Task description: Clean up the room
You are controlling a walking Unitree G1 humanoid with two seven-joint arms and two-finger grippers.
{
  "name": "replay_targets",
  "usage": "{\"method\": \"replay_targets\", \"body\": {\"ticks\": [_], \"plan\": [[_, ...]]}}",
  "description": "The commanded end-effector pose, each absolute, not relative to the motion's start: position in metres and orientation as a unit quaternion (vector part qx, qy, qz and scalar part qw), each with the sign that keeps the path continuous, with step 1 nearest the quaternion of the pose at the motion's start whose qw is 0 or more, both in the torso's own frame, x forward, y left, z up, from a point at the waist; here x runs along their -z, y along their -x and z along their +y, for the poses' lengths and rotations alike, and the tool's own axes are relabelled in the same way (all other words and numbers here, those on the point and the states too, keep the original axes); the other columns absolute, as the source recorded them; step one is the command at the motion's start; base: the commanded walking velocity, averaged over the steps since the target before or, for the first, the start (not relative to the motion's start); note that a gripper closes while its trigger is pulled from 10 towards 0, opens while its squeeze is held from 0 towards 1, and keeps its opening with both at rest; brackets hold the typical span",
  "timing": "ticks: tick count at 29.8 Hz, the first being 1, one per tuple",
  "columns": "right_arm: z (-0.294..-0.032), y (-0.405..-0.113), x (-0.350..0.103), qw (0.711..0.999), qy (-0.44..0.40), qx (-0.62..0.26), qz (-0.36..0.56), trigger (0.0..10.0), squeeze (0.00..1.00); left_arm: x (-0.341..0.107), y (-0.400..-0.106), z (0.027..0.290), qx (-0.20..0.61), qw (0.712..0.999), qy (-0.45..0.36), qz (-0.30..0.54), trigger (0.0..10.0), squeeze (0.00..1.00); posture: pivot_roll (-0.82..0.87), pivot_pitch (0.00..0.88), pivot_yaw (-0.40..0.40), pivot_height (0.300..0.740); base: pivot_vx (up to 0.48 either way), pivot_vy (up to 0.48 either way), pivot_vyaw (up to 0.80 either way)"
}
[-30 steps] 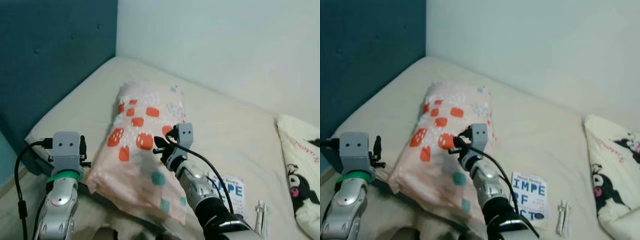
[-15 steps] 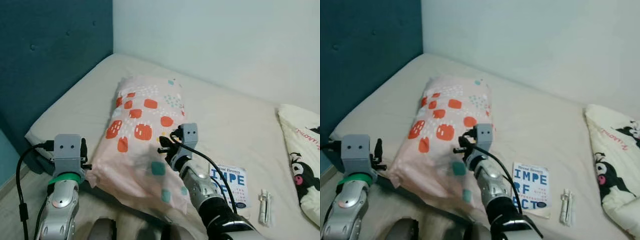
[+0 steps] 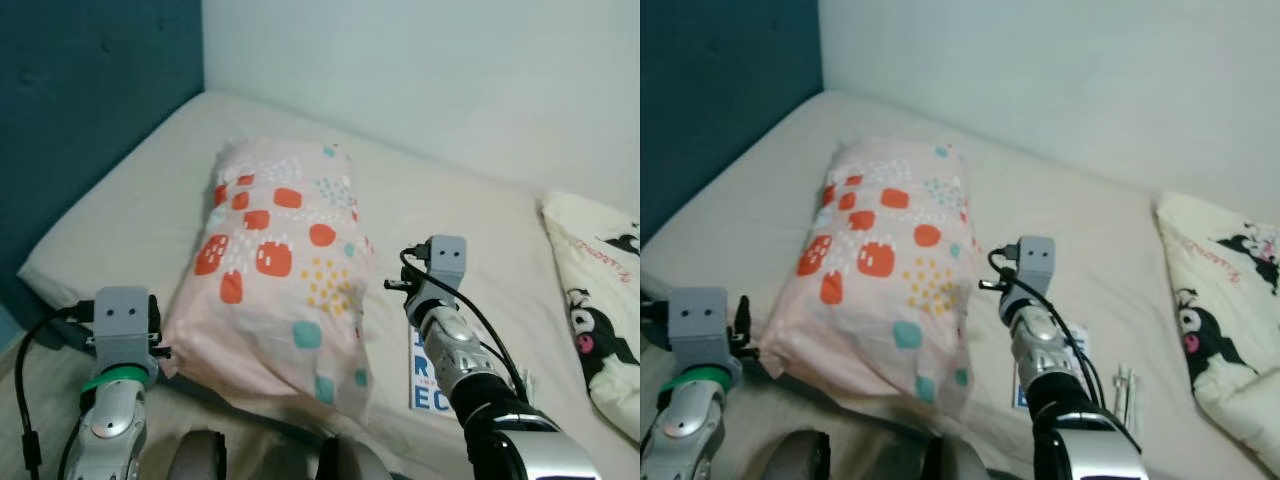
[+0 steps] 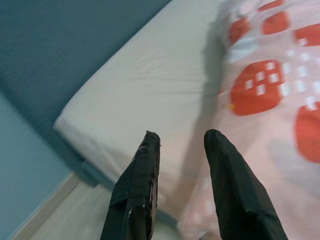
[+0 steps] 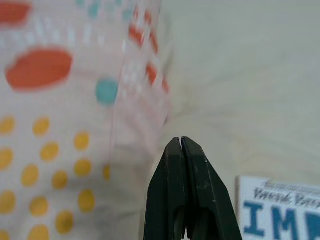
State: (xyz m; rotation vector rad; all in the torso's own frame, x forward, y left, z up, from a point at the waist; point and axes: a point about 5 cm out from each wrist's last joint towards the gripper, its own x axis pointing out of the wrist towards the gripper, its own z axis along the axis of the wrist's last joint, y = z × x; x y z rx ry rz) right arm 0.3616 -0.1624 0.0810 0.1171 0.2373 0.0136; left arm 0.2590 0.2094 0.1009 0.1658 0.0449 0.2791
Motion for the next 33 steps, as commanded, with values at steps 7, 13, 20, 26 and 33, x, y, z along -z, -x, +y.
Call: {"method": "replay_targets", "body": {"ticks": [7,13,20,26,33], "plan": [[-0.182,-0.362,-0.081,0.989,-0.052,0.052,0.132,0.0,0.0,-0.103,-0.24,0.215,-0.091,0.986,-0.138,0.022,10.0,0.0,0.18,0.175,-0.112,0.635,0.0,0.0,0.0],[-0.185,-0.361,-0.076,0.986,-0.028,0.069,0.153,0.0,0.0,-0.112,-0.223,0.246,-0.106,0.979,-0.169,0.04,10.0,0.0,0.24,0.258,-0.079,0.635,0.0,0.0,0.0],[-0.189,-0.355,-0.068,0.982,0.016,0.088,0.169,0.0,0.0,-0.13,-0.216,0.254,-0.096,0.977,-0.188,0.018,10.0,0.0,0.27,0.286,-0.058,0.635,0.0,0.0,0.0],[-0.169,-0.348,-0.053,0.978,0.049,0.064,0.194,0.0,0.0,-0.144,-0.219,0.256,-0.09,0.976,-0.2,-0.006,10.0,0.0,0.27,0.284,-0.053,0.635,0.0,0.0,0.0],[-0.081,-0.342,-0.05,0.977,-0.028,-0.06,0.204,0.0,0.0,-0.166,-0.236,0.258,-0.088,0.975,-0.202,-0.04,10.0,0.0,0.25,0.269,-0.044,0.635,0.0,0.0,0.0]]}}
